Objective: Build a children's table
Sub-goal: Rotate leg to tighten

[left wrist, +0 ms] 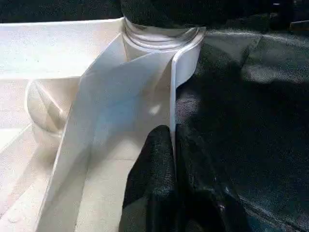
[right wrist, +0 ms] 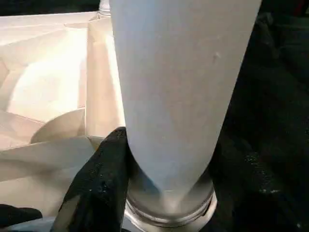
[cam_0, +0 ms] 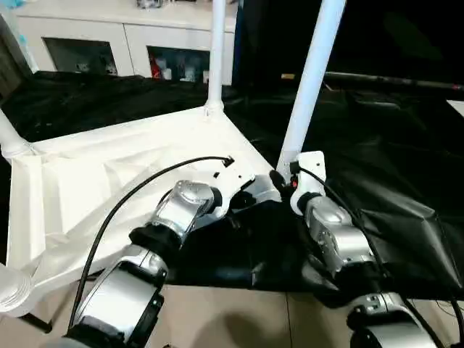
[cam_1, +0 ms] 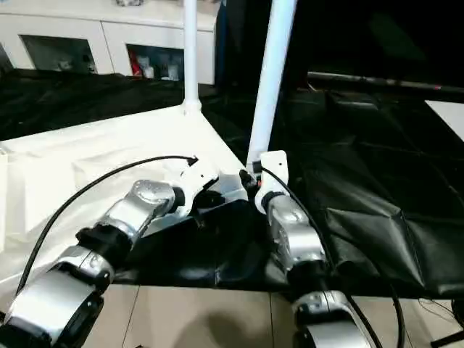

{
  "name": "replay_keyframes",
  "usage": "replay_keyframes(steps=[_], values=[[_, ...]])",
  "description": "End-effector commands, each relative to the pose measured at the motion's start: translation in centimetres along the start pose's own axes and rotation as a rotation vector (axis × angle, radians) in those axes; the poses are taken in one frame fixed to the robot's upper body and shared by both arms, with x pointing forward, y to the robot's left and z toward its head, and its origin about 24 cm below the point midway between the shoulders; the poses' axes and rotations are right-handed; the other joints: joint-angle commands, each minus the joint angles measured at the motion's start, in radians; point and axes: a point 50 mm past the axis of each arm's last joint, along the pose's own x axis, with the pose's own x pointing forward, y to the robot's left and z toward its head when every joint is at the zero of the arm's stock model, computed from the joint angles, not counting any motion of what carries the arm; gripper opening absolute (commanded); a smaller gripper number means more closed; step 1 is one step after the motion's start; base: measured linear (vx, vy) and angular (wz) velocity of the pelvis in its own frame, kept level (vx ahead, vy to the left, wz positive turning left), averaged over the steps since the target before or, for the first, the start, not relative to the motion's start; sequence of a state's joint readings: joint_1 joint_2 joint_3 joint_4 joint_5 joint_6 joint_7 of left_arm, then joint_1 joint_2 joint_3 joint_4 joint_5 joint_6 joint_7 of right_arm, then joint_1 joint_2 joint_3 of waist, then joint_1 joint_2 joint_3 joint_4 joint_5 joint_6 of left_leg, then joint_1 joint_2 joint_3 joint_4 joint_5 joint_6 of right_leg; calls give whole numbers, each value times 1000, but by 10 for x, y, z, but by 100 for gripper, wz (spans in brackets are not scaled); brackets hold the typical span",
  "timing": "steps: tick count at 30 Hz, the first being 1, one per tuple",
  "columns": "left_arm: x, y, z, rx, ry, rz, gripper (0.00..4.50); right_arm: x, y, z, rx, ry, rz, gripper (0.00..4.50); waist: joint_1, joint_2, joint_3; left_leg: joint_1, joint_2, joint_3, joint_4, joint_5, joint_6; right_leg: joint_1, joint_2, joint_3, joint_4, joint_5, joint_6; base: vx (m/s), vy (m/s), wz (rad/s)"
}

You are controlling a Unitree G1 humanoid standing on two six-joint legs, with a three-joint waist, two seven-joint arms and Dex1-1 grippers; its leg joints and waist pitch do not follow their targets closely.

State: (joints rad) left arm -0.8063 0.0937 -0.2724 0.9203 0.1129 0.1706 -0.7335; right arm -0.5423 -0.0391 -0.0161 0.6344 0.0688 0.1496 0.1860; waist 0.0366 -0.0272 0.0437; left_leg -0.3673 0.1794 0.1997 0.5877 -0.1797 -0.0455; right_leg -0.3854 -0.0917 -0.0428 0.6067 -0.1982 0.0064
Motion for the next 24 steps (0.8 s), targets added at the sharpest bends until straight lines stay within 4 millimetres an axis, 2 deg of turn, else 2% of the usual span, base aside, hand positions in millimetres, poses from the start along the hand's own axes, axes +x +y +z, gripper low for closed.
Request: replay_keyframes(steps=[1,3,5,6,8,9,10,12,14,17,19,24], values=[[-1,4,7,30,-42,15,0,-1,17,-16,-2,49,128,258,0,2,-46,19,47,-34,-87,-393,-22,11,-59,37,-103,-385,-156,0,0,0],[-5,6,4,32,-48,-8,0,-3,7,-9,-48,23,147,272,2,0,-47,18,46,-33,-86,-384,-13,13,-60,36,-104,-389,-155,0,0,0],[-10,8,0,36,-57,-34,0,-6,-2,-3,-71,9,185,292,6,-2,-47,12,47,-31,-86,-344,3,20,-60,37,-102,-360,-159,0,0,0],[-13,9,-3,36,-53,-52,0,-9,-6,0,-76,12,239,292,6,-1,-48,11,47,-30,-84,-335,8,20,-60,38,-100,-349,-164,0,0,0],[-22,11,-10,49,-66,-122,0,-21,-15,5,-145,43,398,305,13,-3,-52,6,48,-28,-81,-276,38,31,-60,38,-94,-276,-176,0,0,0],[-25,11,-11,48,-79,-146,0,-25,-18,5,-148,56,437,305,16,-4,-51,5,47,-27,-80,-262,47,31,-58,38,-92,-256,-180,0,0,0],[-26,11,-11,45,-87,-161,0,-27,-19,5,-144,65,459,305,16,-5,-52,3,49,-25,-77,-229,63,33,-59,38,-84,-209,-201,0,0,0],[-31,9,-13,55,-104,-221,0,-37,-24,4,-174,100,549,305,17,-3,-55,1,50,-26,-76,-208,65,36,-60,36,-80,-180,-213,0,0,0],[-39,6,-17,58,-105,-303,0,-46,-28,2,-199,132,626,305,21,-5,-60,1,51,-23,-68,-148,90,39,-57,35,-64,-63,-254,0,0,0],[-45,4,-20,57,-106,-365,0,-52,-30,2,-193,159,689,305,27,0,-60,4,53,-18,-64,-121,114,36,-55,35,-56,1,-288,0,0,0],[-48,3,-21,61,-107,-394,0,-54,-30,2,-198,169,707,305,29,2,-59,5,55,-17,-66,-133,109,35,-54,33,-56,-15,-296,0,0,0],[-51,1,-22,54,-114,-417,0,-54,-27,5,-179,147,723,305,30,3,-56,9,57,-17,-69,-180,76,31,-58,36,-62,-95,-282,0,0,0]])
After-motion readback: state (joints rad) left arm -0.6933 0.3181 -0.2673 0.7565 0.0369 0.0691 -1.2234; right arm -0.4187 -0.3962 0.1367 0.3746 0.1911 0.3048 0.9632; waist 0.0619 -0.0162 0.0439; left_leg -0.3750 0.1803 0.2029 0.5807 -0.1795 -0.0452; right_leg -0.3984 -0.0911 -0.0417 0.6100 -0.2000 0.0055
